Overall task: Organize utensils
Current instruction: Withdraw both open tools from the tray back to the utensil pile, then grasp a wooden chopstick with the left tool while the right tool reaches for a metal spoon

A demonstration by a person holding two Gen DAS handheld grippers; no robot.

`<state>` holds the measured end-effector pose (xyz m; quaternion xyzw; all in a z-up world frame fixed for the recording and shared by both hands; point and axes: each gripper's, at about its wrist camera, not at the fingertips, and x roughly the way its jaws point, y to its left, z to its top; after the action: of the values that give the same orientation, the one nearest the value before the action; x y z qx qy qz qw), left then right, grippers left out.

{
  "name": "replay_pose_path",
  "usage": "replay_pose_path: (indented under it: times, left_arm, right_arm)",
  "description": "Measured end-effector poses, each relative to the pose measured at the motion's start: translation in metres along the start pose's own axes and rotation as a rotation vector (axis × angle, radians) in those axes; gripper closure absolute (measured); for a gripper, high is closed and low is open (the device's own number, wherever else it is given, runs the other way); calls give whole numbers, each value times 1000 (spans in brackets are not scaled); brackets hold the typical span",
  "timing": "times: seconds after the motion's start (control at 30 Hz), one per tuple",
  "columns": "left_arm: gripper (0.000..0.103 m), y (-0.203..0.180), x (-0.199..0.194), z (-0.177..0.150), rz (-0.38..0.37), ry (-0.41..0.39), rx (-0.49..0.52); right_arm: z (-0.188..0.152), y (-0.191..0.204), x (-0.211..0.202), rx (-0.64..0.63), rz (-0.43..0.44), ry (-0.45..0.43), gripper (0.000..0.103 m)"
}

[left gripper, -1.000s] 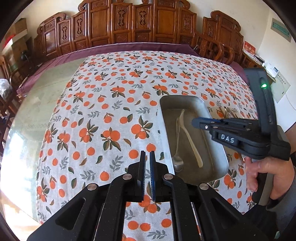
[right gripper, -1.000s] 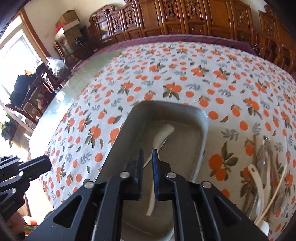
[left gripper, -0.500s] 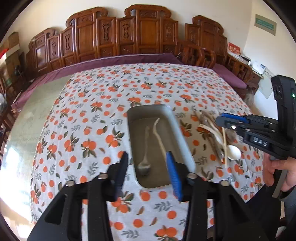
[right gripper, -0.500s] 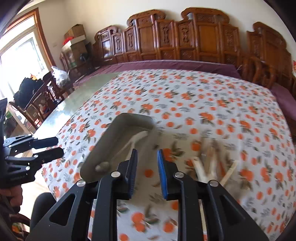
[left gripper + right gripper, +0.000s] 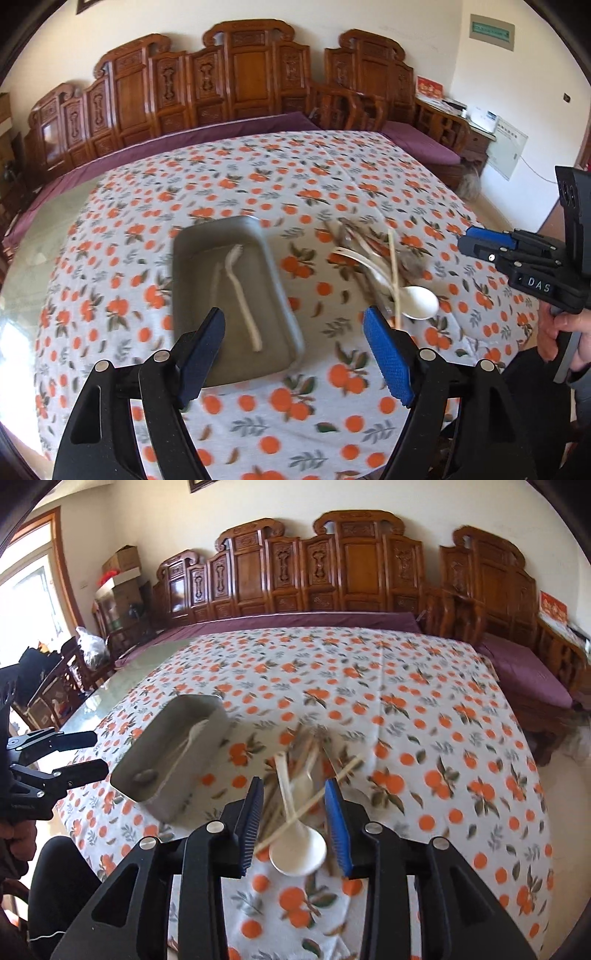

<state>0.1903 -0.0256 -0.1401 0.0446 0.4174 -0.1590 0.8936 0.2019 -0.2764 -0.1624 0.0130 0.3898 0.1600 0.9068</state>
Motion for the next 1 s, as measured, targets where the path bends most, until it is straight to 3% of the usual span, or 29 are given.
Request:
replay_pose_path:
  times: [0.07,0.23,0.3,0.6,1.0]
  left_arm:
    - [29,-12,8,0,-16,14,11]
    - [45,-42,33,0,-53,62,38]
    - [56,-52,45,1,-76,85,39]
    - [75,-92,105,13,-130,170,62]
    - [87,-105,159,17,-131,269,51]
  right_arm:
    - [-9,-9,1,19,4,6,63]
    - [-25,-27,3,52,3,16,63]
    - [-28,-31,2,60,3,17,63]
    - [-38,-60,4,105,-7,26,63]
    - [-41,-74,4,131,-20,27,63]
